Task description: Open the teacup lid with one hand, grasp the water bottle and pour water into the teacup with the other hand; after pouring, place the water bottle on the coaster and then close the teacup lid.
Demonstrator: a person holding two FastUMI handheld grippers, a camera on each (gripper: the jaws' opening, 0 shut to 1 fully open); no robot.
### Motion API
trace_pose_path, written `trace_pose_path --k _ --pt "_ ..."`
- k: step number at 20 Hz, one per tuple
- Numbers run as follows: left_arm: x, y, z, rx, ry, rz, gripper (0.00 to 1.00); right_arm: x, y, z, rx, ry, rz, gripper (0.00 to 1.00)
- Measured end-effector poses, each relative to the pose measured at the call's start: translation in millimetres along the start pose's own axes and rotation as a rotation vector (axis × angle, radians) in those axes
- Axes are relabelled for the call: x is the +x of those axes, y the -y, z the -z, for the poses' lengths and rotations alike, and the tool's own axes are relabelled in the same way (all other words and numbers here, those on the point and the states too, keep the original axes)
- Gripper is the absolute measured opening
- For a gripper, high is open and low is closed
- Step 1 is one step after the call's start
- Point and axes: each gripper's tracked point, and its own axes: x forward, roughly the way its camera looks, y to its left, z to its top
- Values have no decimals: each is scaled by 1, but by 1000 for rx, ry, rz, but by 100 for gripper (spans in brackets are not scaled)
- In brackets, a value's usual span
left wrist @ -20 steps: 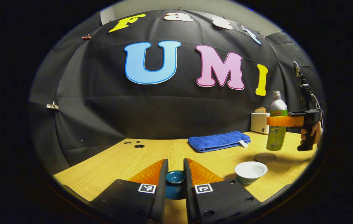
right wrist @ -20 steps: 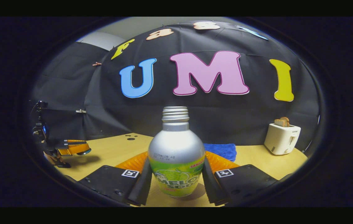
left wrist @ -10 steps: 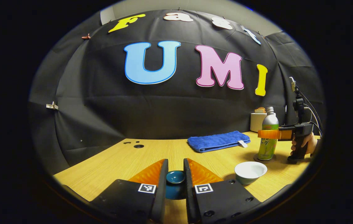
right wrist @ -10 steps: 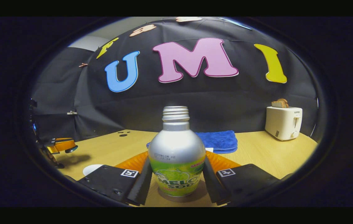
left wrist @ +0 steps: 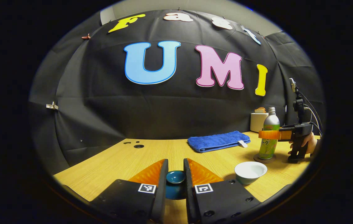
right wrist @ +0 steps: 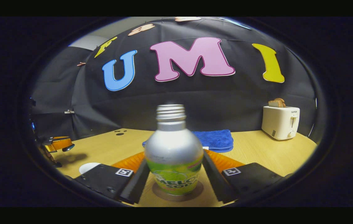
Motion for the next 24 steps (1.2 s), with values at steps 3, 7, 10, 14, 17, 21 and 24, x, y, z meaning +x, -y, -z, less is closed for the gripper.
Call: trace_pose_path --k 3,7,10,14,17,21,24 --pt "0 0 -1 0 0 0 31 -5 3 1 -24 -18 23 100" --pt "0 0 0 0 -1 0 31 -26 -1 5 -55 -43 39 100" --pt "0 0 -1 0 0 -2 31 -51 -1 5 -94 -39 55 100" --pt "0 1 0 -3 -1 -9 31 -92 4 15 -92 -31 82 99" --pt "1 8 0 -2 1 29 31 -122 1 9 -50 -7 80 98" --pt "5 69 -9 26 27 161 31 -145 5 -3 14 72 105 98" --pt "7 112 -1 17 -10 254 33 -147 1 -2 53 82 112 98"
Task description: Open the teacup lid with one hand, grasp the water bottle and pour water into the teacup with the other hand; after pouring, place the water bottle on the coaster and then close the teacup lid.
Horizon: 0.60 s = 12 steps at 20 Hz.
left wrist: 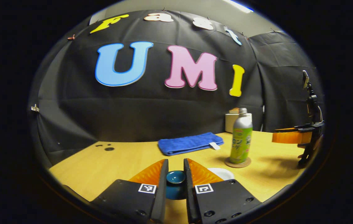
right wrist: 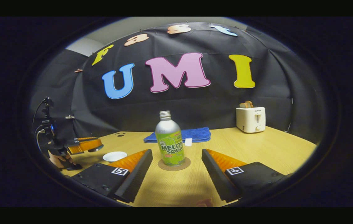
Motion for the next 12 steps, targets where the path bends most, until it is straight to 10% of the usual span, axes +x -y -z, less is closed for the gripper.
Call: trace_pose_path --k 12 --pt "33 54 12 56 -110 128 31 -3 9 5 -110 42 52 98"
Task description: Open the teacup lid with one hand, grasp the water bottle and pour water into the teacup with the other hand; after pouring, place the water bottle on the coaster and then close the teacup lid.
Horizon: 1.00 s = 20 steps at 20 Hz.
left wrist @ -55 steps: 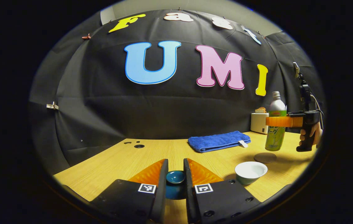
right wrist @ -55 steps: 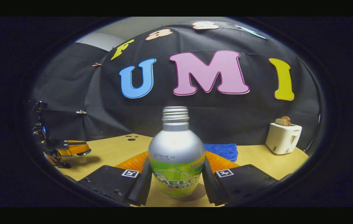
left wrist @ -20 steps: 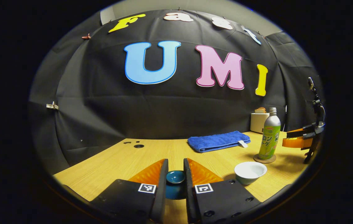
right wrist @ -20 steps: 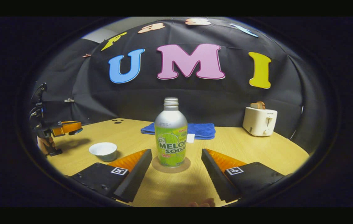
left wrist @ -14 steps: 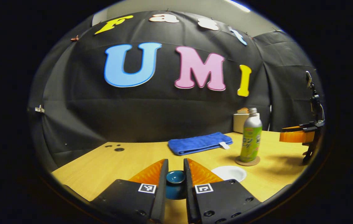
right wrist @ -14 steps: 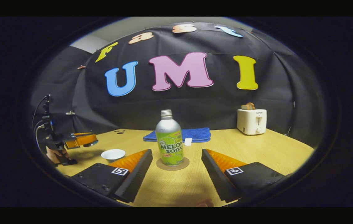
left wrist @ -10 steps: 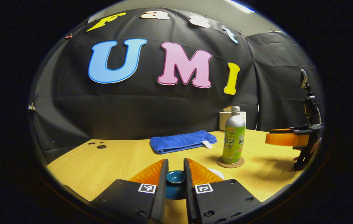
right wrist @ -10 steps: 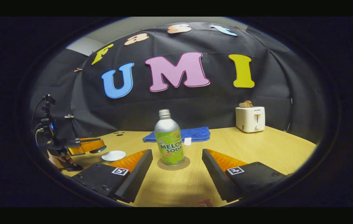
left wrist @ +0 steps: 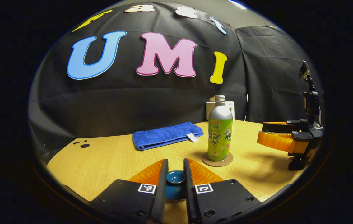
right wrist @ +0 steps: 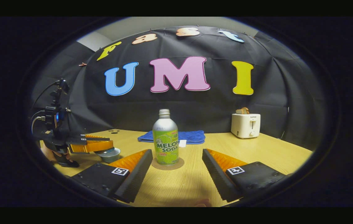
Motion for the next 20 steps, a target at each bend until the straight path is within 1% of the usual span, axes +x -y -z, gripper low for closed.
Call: trace_pose_path --k 1,2,3,5,8,9,10,11,13,15,16,17,19,20 --pt "1 1 2 7 -16 2 31 0 -1 -1 3 2 -1 99" --pt "3 2 5 15 -31 6 32 0 -3 -1 2 -1 -3 95" --pt "6 4 6 21 -42 8 32 0 -4 -2 3 0 -6 99" --pt "11 6 7 38 -62 10 32 0 -7 -1 3 -1 -18 99" --pt "15 4 12 47 -93 -6 32 0 -9 0 4 -1 -29 99" --pt "15 2 11 43 -94 -12 32 -1 -9 0 4 -2 -29 99" --pt "14 2 11 40 -91 -16 32 -1 -9 0 4 -2 -29 95" --pt "14 2 10 37 -89 -19 32 -1 -9 0 4 -2 -29 99" --pt "12 0 10 26 -80 -28 35 0 -9 0 4 -2 -29 99" --pt "8 -4 5 11 -53 -50 40 -1 -8 -1 4 -2 -25 99" --pt "4 -7 3 0 -28 -68 48 -1 -8 0 4 -2 -24 99" --pt "-2 -10 -2 -16 4 -86 52 0 -6 0 3 -2 -19 99" --pt "-12 -7 -6 -71 48 -93 73 0 -3 -1 3 -1 -3 99" --pt "-20 -8 -6 -92 65 -104 81 0 -3 -1 3 -1 -2 99"
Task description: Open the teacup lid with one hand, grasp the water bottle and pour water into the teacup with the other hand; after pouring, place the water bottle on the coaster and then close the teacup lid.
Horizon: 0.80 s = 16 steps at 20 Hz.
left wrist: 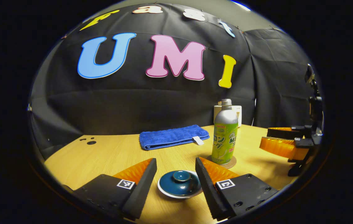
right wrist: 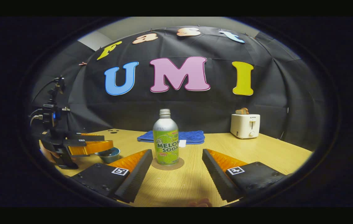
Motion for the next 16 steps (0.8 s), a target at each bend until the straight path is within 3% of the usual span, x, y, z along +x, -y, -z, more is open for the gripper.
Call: trace_pose_path --k 7,14,16 --pt "-43 31 -7 16 69 -54 89 -9 -4 0 0 0 -6 99" --pt "-61 25 -5 4 63 -292 93 -24 5 0 -2 2 67 99" --pt "-62 27 -5 3 62 -318 94 -25 4 0 -2 1 66 99"
